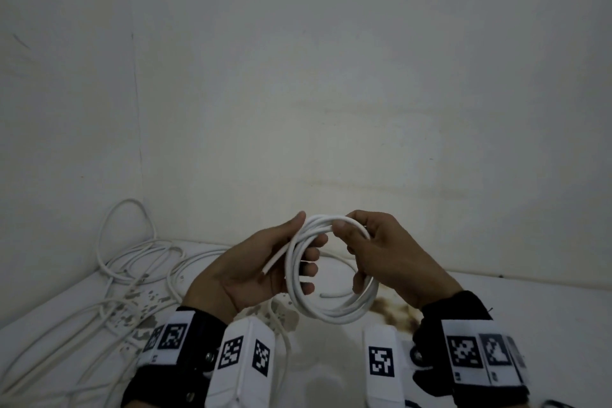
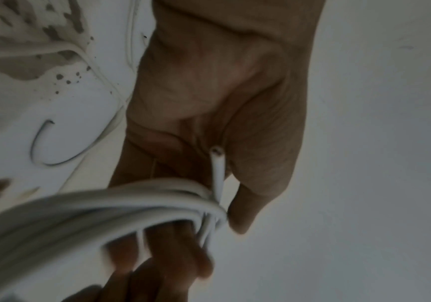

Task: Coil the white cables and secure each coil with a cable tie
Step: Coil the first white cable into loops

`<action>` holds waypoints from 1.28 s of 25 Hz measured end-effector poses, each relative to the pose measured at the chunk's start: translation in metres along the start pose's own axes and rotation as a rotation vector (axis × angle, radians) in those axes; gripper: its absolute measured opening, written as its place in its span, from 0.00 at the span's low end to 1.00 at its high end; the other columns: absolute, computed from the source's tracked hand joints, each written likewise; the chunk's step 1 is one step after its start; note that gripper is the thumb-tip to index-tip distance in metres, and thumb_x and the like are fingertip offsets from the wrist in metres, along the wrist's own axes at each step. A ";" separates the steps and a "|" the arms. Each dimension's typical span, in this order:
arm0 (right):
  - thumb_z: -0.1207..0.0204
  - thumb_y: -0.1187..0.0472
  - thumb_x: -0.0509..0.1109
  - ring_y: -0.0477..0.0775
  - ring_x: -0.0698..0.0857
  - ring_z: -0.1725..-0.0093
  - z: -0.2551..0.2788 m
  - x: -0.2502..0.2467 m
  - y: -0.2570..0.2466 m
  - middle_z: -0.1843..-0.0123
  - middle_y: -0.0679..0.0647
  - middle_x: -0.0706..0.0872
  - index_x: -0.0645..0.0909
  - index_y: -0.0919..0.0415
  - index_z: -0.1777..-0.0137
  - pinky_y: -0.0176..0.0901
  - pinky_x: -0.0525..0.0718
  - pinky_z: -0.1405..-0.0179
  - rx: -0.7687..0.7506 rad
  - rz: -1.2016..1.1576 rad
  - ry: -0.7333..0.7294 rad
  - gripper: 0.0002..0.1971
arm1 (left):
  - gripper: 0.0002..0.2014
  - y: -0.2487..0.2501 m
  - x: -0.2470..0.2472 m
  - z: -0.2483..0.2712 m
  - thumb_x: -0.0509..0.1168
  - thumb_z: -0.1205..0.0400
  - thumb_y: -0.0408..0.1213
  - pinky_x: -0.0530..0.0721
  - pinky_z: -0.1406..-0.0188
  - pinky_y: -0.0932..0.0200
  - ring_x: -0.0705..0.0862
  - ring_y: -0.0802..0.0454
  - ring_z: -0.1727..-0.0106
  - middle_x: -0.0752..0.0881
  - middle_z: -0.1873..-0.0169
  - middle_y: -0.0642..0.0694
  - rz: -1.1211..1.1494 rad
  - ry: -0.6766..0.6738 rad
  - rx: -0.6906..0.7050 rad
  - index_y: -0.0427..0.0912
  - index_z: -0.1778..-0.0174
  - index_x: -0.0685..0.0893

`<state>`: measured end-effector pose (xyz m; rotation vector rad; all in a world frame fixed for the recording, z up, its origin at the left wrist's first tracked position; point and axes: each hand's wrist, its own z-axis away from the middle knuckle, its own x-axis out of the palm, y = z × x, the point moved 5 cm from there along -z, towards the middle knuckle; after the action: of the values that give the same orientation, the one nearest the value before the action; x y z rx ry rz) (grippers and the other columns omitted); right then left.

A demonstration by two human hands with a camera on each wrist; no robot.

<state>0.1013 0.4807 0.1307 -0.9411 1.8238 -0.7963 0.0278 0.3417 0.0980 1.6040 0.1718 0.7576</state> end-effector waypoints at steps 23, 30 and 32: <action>0.16 0.49 0.64 0.51 0.70 0.79 -0.003 0.023 0.014 0.74 0.53 0.66 0.74 0.61 0.60 0.50 0.86 0.70 0.140 -0.720 -0.031 0.17 | 0.19 0.015 -0.002 -0.009 0.59 0.14 0.50 0.56 0.90 0.69 0.58 0.61 0.88 0.62 0.85 0.56 0.249 0.264 0.173 0.38 0.60 0.80; 0.20 0.53 0.66 0.49 0.60 0.77 0.002 0.032 0.016 0.72 0.52 0.57 0.72 0.59 0.61 0.44 0.82 0.68 0.143 -0.788 -0.121 0.13 | 0.19 0.022 -0.006 -0.004 0.60 0.14 0.50 0.58 0.91 0.68 0.58 0.61 0.88 0.62 0.84 0.56 0.167 0.306 0.199 0.36 0.59 0.81; 0.18 0.55 0.65 0.50 0.61 0.77 0.002 0.031 0.016 0.73 0.53 0.58 0.71 0.59 0.62 0.46 0.83 0.67 0.148 -0.771 -0.119 0.13 | 0.19 0.024 -0.006 -0.004 0.60 0.14 0.50 0.57 0.91 0.68 0.58 0.61 0.88 0.62 0.84 0.56 0.159 0.302 0.210 0.35 0.58 0.82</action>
<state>0.0892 0.4615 0.1038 -1.5798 1.2552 -1.2820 0.0138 0.3368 0.1186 1.7077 0.3552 1.1357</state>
